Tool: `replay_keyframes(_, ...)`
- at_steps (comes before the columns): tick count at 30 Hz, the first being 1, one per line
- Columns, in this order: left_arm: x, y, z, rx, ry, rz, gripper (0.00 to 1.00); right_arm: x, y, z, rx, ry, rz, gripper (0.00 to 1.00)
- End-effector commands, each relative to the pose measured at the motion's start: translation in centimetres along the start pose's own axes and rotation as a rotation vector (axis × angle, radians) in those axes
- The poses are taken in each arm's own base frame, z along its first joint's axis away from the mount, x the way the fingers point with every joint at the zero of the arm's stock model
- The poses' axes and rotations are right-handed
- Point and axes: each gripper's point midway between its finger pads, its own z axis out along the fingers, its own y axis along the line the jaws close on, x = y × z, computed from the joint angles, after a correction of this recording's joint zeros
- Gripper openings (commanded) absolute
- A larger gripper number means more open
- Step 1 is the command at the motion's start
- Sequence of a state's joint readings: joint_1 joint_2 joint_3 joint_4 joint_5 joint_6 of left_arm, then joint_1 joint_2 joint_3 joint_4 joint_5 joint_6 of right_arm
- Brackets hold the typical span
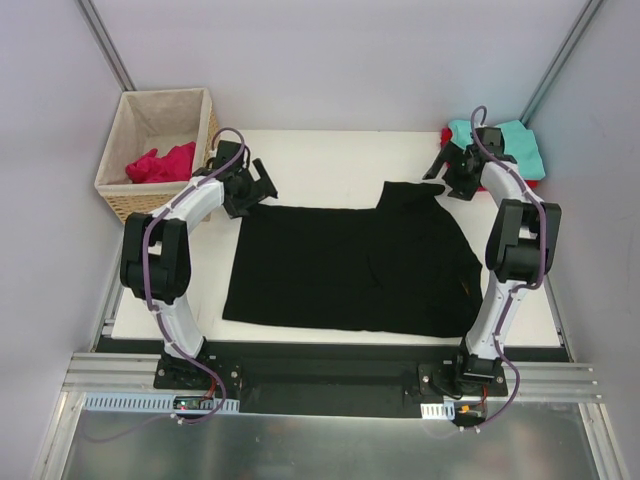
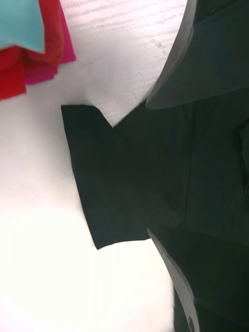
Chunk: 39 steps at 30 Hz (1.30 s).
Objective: Fold and stack the t-shirts
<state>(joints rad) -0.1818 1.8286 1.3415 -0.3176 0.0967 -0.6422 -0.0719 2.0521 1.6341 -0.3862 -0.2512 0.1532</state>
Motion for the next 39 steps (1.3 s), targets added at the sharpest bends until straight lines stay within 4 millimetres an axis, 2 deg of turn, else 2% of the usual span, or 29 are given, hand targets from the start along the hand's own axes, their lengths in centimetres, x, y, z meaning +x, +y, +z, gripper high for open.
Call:
replay_keyframes(1, -2.5, -1.8, -2.9, 0.059, -0.085, 0.019, 0.99, -4.2, 1.8, -1.7, -0.080, -0.092, -0.012, 0.96)
replay_keyframes(6, -2.6, -1.7, -2.7, 0.058, -0.081, 0.004, 0.99, -4.7, 0.2, -1.4, -0.064, -0.093, 0.004, 0.96)
replay_keyframes(13, -2.3, -1.1, -2.0, 0.043, -0.067, -0.017, 0.99, -4.0, -1.5, 1.4, -0.054, -0.042, 0.045, 0.97)
replay_keyframes(20, -2.8, -1.1, -2.0, 0.045, -0.073, -0.022, 0.99, -3.6, -1.7, 3.5, -0.082, 0.001, 0.094, 0.98)
replay_keyframes(25, -3.0, -0.9, -2.0, 0.042, -0.077, -0.026, 0.99, -4.0, -1.5, 4.3, -0.098, 0.001, 0.105, 0.99)
replay_keyframes(30, -3.2, -0.8, -2.0, 0.042, -0.077, -0.028, 0.99, -4.2, -1.5, 4.6, -0.105, 0.002, 0.106, 0.86)
replay_keyframes(34, -3.2, -0.7, -1.8, 0.040, -0.073, -0.031, 0.99, -3.7, -1.6, 5.0, -0.108, 0.017, 0.116, 0.63)
replay_keyframes(39, -2.9, -0.4, -1.4, 0.033, -0.061, -0.036, 0.99, -2.9, -2.1, 5.3, -0.096, 0.034, 0.124, 0.52)
